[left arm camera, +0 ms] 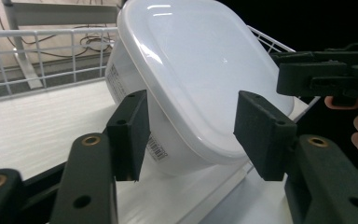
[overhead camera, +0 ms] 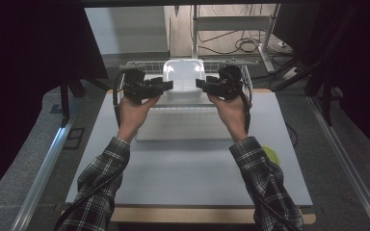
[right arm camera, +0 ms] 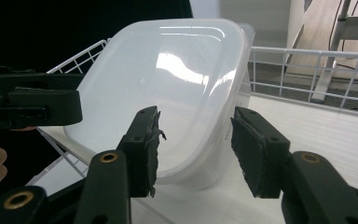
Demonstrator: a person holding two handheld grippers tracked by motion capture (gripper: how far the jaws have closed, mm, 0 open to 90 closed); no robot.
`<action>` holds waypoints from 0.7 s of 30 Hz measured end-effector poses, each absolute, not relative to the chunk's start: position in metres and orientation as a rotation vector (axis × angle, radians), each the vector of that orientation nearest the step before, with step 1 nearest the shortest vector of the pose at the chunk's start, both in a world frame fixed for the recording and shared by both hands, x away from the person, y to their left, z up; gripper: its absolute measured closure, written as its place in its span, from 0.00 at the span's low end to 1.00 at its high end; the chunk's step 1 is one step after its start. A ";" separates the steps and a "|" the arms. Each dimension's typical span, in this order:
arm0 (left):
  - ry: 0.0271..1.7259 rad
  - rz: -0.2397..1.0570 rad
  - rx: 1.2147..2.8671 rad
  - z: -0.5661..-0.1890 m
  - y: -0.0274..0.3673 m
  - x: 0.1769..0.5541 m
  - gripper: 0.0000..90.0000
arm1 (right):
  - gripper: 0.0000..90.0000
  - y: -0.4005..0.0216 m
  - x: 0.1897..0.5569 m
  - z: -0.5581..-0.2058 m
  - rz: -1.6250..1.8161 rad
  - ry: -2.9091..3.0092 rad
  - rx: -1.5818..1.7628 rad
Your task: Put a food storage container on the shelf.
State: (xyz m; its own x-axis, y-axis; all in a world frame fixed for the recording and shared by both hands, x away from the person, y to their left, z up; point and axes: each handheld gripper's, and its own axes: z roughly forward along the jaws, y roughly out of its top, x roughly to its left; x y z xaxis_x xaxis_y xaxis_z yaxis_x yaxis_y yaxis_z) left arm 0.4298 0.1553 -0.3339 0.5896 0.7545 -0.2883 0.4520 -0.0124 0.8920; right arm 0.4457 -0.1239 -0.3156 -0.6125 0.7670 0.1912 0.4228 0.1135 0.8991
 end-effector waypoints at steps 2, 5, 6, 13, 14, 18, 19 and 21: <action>1.032 0.327 1.639 -0.334 0.156 0.432 0.45 | 0.55 -0.124 0.446 -0.316 1.499 2.068 1.171; 1.059 0.343 1.626 -0.334 0.156 0.436 0.41 | 0.53 -0.123 0.448 -0.317 1.508 2.046 1.175; 1.059 0.343 1.626 -0.334 0.156 0.436 0.40 | 0.53 -0.123 0.448 -0.317 1.508 2.046 1.175; 1.069 0.360 1.622 -0.332 0.153 0.444 0.36 | 0.49 -0.122 0.454 -0.317 1.498 2.004 1.174; 1.067 0.360 1.619 -0.332 0.152 0.444 0.35 | 0.48 -0.122 0.454 -0.317 1.495 2.004 1.171; 1.040 0.363 1.620 -0.329 0.153 0.440 0.32 | 0.45 -0.124 0.452 -0.316 1.505 2.010 1.153; 1.031 0.361 1.624 -0.328 0.153 0.439 0.31 | 0.44 -0.124 0.450 -0.316 1.511 2.015 1.150; 1.010 0.353 1.635 -0.327 0.153 0.435 0.28 | 0.42 -0.126 0.446 -0.316 1.520 2.027 1.137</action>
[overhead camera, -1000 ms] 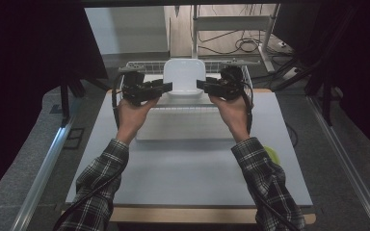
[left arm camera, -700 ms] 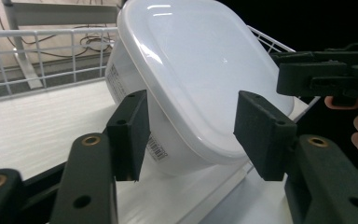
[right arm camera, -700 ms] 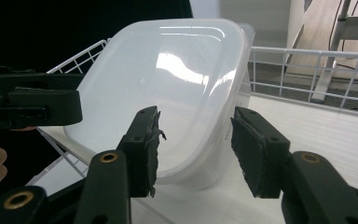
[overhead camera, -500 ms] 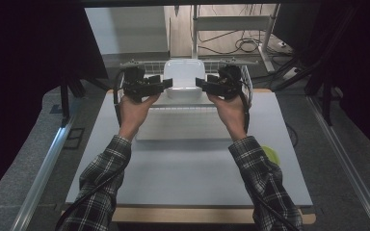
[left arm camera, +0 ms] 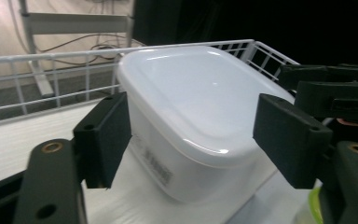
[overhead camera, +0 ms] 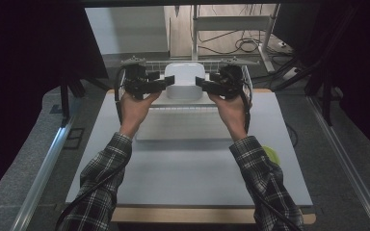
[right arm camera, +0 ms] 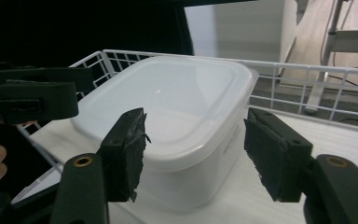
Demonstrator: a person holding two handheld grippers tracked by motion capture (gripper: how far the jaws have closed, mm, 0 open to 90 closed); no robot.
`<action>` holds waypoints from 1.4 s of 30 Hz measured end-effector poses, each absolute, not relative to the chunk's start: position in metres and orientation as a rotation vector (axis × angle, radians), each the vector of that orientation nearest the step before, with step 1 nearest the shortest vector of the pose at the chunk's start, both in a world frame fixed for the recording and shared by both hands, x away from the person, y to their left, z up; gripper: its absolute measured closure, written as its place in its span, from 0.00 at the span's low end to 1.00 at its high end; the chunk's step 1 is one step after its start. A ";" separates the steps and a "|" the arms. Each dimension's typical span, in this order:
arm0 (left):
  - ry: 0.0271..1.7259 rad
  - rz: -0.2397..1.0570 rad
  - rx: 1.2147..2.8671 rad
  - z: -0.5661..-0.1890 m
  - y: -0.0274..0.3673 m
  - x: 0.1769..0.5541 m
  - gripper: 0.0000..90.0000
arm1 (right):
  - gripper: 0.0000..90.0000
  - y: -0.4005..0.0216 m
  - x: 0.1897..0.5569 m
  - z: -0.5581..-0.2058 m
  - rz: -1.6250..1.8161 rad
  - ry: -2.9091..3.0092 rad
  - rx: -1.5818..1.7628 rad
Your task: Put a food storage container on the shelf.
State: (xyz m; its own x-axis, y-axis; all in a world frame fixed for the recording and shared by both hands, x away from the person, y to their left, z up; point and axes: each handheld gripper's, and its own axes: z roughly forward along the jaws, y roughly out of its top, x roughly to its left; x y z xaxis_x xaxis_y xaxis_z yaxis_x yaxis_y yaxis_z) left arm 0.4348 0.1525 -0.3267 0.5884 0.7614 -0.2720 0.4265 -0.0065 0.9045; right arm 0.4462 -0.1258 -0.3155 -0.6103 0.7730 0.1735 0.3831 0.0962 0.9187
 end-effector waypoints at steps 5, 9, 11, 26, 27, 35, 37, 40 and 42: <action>0.954 0.356 1.653 -0.329 0.152 0.421 0.23 | 0.35 -0.131 0.434 -0.319 1.537 2.069 1.096; 0.922 0.368 1.703 -0.335 0.150 0.410 0.17 | 0.29 -0.134 0.426 -0.324 1.535 2.089 1.072; 0.917 0.370 1.710 -0.336 0.150 0.409 0.15 | 0.28 -0.135 0.423 -0.325 1.537 2.095 1.067; 0.819 0.418 1.813 -0.356 0.147 0.376 0.02 | 0.16 -0.145 0.398 -0.341 1.519 2.155 0.967; 0.816 0.419 1.817 -0.357 0.147 0.374 0.01 | 0.15 -0.145 0.396 -0.342 1.517 2.159 0.961; 0.763 0.442 1.854 -0.367 0.146 0.356 0.04 | 0.11 -0.142 0.380 -0.348 1.497 2.204 0.904; 0.756 0.439 1.856 -0.368 0.146 0.355 0.05 | 0.10 -0.142 0.376 -0.349 1.496 2.213 0.895; 0.732 0.435 1.855 -0.372 0.148 0.348 0.05 | 0.08 -0.142 0.370 -0.352 1.489 2.221 0.871; 0.725 0.435 1.850 -0.374 0.150 0.345 0.05 | 0.07 -0.143 0.367 -0.354 1.483 2.225 0.860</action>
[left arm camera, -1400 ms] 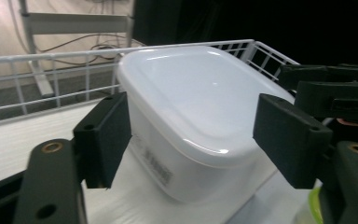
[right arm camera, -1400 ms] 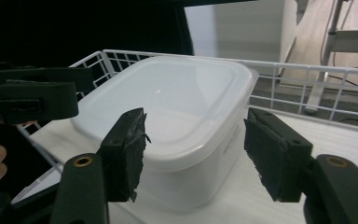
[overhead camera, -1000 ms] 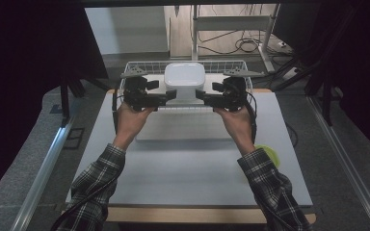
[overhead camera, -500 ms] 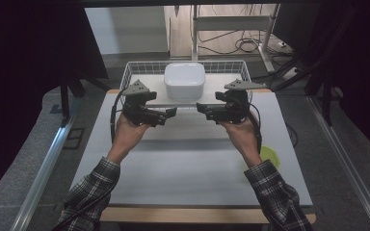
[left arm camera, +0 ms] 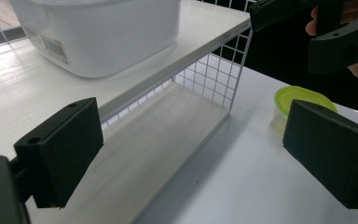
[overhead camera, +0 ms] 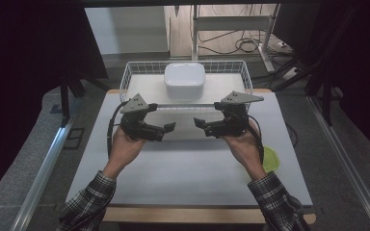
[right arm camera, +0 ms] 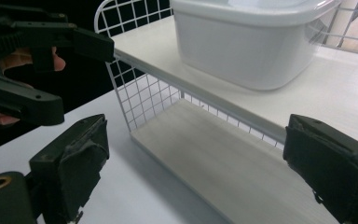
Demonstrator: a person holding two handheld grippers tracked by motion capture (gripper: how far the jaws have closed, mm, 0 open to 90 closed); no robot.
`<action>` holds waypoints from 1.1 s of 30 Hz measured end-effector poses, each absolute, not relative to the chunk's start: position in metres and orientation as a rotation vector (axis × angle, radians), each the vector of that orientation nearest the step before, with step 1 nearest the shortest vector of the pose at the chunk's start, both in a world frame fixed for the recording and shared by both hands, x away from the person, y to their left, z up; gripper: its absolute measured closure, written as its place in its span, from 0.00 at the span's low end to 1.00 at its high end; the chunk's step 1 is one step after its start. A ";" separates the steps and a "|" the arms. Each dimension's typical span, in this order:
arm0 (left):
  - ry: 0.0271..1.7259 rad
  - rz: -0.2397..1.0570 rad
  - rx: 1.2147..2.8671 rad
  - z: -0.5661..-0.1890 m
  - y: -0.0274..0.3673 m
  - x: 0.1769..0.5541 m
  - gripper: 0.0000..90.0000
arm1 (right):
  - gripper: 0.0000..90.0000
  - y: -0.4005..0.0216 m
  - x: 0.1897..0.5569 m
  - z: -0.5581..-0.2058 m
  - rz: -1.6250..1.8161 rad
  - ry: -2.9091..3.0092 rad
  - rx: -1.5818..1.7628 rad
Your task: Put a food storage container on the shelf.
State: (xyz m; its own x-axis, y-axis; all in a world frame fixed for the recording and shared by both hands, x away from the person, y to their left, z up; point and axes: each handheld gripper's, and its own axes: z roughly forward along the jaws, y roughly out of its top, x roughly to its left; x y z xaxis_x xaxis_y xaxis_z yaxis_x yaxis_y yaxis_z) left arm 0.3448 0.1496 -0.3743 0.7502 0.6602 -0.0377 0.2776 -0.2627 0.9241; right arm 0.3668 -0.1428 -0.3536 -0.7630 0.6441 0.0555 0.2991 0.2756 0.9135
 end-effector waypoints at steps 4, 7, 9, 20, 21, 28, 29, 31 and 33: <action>0.718 0.426 1.846 -0.378 0.150 0.340 0.04 | 0.06 -0.146 0.362 -0.358 1.480 2.233 0.855; 0.701 0.397 1.862 -0.381 0.150 0.335 0.04 | 0.06 -0.147 0.359 -0.360 1.475 2.232 0.853; 0.688 0.379 1.870 -0.383 0.148 0.331 0.04 | 0.05 -0.150 0.356 -0.363 1.465 2.235 0.849; 0.660 0.401 1.887 -0.399 0.143 0.305 0.02 | 0.02 -0.160 0.336 -0.381 1.459 2.238 0.819; 0.660 0.401 1.887 -0.399 0.143 0.305 0.02 | 0.02 -0.160 0.336 -0.381 1.459 2.238 0.819; 0.690 0.382 1.879 -0.419 0.144 0.301 0.02 | 0.00 -0.168 0.327 -0.393 1.429 2.248 0.806; 0.692 0.390 1.877 -0.420 0.144 0.300 0.02 | 0.00 -0.171 0.326 -0.396 1.419 2.247 0.814; 0.696 0.380 1.869 -0.423 0.145 0.298 0.02 | 0.00 -0.174 0.324 -0.399 1.425 2.251 0.816; 0.693 0.377 1.878 -0.427 0.145 0.294 0.02 | 0.00 -0.176 0.320 -0.403 1.426 2.256 0.822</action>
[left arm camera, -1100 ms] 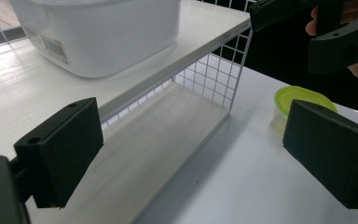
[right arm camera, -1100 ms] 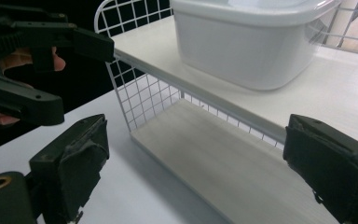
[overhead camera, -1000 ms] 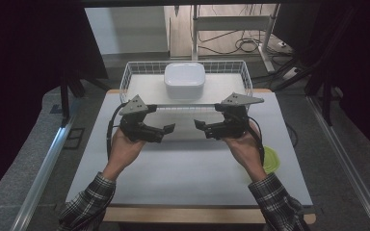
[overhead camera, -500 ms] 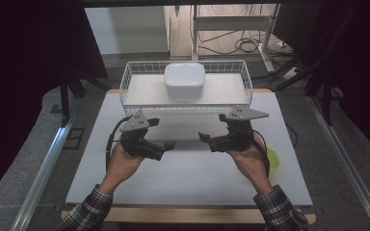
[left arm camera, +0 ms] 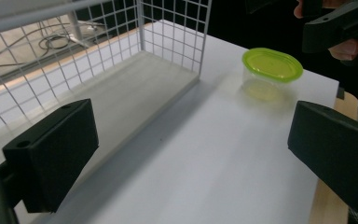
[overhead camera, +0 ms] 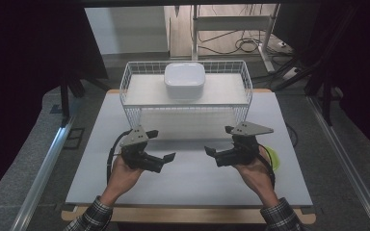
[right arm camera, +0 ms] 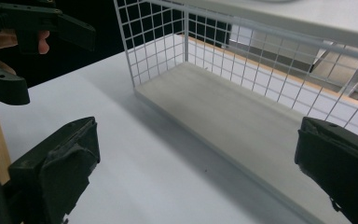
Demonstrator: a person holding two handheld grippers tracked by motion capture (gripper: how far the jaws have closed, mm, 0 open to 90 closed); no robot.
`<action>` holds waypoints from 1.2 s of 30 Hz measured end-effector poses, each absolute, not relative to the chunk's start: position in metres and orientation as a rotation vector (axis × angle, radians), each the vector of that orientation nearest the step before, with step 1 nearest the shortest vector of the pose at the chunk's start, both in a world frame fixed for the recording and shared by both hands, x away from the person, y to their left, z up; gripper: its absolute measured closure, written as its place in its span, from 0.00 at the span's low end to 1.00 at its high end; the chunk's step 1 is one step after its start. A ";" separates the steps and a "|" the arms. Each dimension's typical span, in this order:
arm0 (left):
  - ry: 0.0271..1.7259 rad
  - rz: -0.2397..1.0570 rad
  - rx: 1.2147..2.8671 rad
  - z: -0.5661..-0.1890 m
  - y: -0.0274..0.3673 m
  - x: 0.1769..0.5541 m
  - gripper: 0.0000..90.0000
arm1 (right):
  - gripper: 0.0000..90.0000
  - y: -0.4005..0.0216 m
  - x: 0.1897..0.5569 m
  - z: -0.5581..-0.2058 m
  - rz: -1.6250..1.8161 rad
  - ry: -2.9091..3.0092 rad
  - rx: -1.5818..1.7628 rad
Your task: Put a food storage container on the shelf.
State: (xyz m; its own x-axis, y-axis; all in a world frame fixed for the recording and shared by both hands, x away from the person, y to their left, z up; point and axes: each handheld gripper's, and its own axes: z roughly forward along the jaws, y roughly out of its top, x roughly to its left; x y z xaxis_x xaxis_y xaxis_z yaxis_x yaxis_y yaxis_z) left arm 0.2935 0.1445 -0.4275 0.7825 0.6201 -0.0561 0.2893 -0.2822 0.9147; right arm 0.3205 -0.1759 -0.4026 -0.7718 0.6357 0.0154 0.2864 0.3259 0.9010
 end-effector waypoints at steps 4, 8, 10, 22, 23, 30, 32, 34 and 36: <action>0.698 0.411 1.896 -0.432 0.145 0.287 0.02 | 0.00 -0.177 0.317 -0.407 1.418 2.263 0.826; 0.710 0.436 1.896 -0.439 0.149 0.278 0.02 | 0.00 -0.178 0.310 -0.417 1.418 2.279 0.835; 0.720 0.435 1.896 -0.445 0.152 0.275 0.02 | 0.00 -0.179 0.308 -0.421 1.411 2.284 0.842; 0.789 0.453 1.924 -0.482 0.163 0.261 0.02 | 0.01 -0.191 0.294 -0.449 1.405 2.274 0.891; 0.791 0.460 1.927 -0.484 0.164 0.259 0.02 | 0.02 -0.191 0.293 -0.452 1.398 2.277 0.892; 0.796 0.493 1.926 -0.494 0.167 0.245 0.02 | 0.02 -0.196 0.287 -0.470 1.353 2.292 0.884; 0.787 0.524 1.955 -0.498 0.167 0.239 0.02 | 0.02 -0.196 0.285 -0.474 1.335 2.300 0.879; 0.784 0.535 1.963 -0.499 0.167 0.236 0.02 | 0.02 -0.196 0.284 -0.476 1.325 2.304 0.876; 0.784 0.542 1.981 -0.503 0.168 0.231 0.02 | 0.02 -0.196 0.283 -0.482 1.297 2.334 0.872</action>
State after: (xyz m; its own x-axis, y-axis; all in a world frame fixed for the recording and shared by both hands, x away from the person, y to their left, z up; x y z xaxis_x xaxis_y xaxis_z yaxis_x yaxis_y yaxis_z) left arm 0.2313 0.1678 -0.5029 0.7017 0.7096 0.0643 0.3103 -0.3855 0.8690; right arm 0.2827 -0.1963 -0.4820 -0.7579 0.6523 0.0078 0.3511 0.3978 0.8476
